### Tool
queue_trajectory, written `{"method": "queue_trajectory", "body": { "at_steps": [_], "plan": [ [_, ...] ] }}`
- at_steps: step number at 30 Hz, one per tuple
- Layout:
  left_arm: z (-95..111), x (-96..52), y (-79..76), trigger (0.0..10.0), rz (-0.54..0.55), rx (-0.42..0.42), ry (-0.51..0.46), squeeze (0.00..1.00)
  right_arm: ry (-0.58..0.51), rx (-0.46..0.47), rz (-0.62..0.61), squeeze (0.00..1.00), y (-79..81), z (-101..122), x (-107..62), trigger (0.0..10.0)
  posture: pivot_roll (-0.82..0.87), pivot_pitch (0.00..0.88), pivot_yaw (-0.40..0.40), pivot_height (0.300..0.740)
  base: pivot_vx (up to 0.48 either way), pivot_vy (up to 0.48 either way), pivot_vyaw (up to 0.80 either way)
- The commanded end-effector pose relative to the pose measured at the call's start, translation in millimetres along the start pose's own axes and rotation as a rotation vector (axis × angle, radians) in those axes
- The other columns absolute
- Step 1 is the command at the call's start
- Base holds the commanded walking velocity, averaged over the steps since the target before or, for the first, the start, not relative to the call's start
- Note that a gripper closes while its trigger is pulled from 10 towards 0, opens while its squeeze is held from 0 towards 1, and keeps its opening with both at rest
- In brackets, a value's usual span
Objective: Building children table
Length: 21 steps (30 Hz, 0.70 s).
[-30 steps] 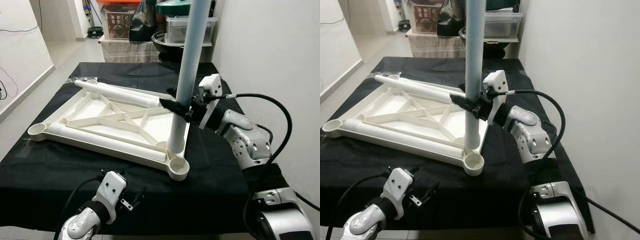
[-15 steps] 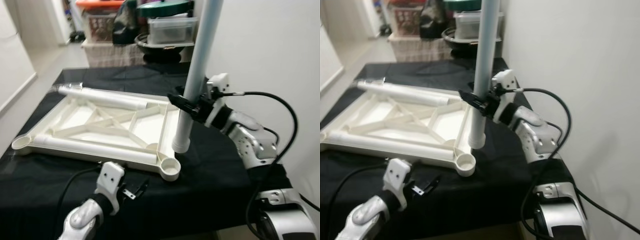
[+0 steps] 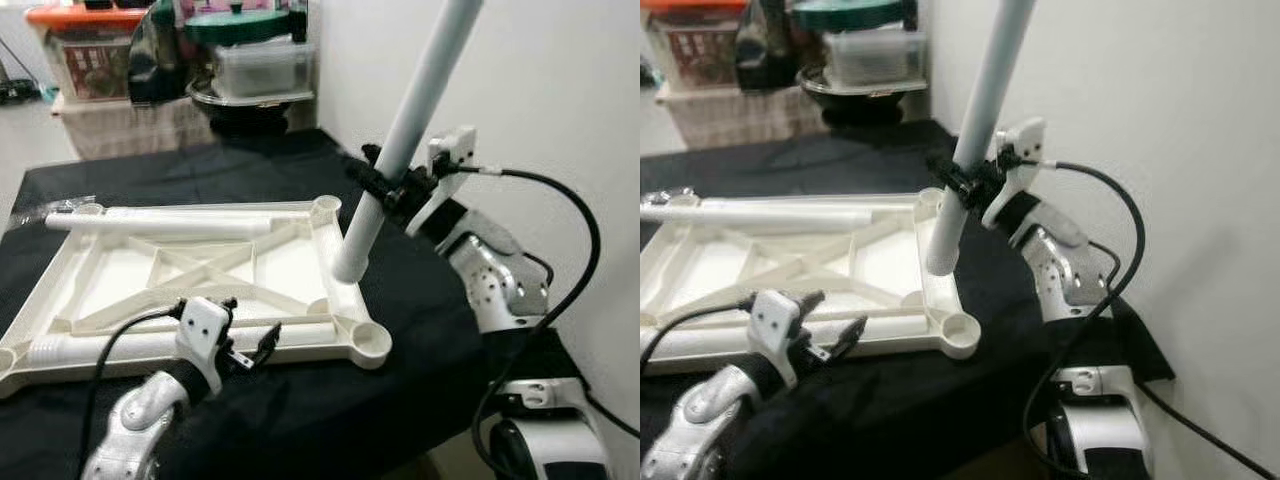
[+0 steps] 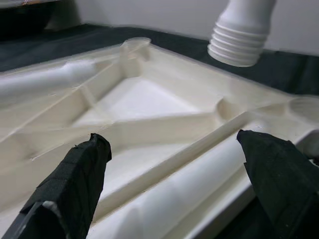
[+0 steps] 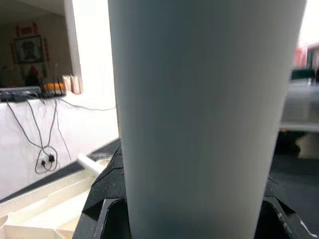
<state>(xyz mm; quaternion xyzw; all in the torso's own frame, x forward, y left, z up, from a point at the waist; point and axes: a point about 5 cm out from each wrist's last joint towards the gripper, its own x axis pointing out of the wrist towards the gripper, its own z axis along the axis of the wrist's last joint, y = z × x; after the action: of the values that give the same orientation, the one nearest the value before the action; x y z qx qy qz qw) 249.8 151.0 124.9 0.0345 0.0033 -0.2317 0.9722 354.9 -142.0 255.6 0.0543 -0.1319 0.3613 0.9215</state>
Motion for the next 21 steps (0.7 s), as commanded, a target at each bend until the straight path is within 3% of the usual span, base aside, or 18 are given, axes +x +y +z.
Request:
{"method": "queue_trajectory", "body": {
  "at_steps": [1, 7, 21],
  "plan": [
    [-4, -0.2, 0.6, 10.0, 0.005, 0.008, 0.019, 0.00, -0.004, -0.014, -0.011, 0.00, -0.8, 3, 0.9, 10.0, -0.01, 0.000, -0.030, 0.740, 0.000, 0.000, 0.00],
    [-7, 0.5, -3.0, 10.0, -0.011, 0.016, 0.031, 0.00, 0.015, -0.035, -0.068, 0.00, -4.1, -2, -1.7, 10.0, -0.01, 0.000, -0.026, 0.740, 0.000, 0.000, 0.00],
    [-10, 3.0, -10.0, 10.0, -0.037, 0.044, 0.037, 0.00, 0.046, -0.098, -0.130, 0.00, -28.8, 5, -10.6, 10.0, -0.02, 0.000, -0.033, 0.740, 0.000, 0.000, 0.00]
  ]
}}
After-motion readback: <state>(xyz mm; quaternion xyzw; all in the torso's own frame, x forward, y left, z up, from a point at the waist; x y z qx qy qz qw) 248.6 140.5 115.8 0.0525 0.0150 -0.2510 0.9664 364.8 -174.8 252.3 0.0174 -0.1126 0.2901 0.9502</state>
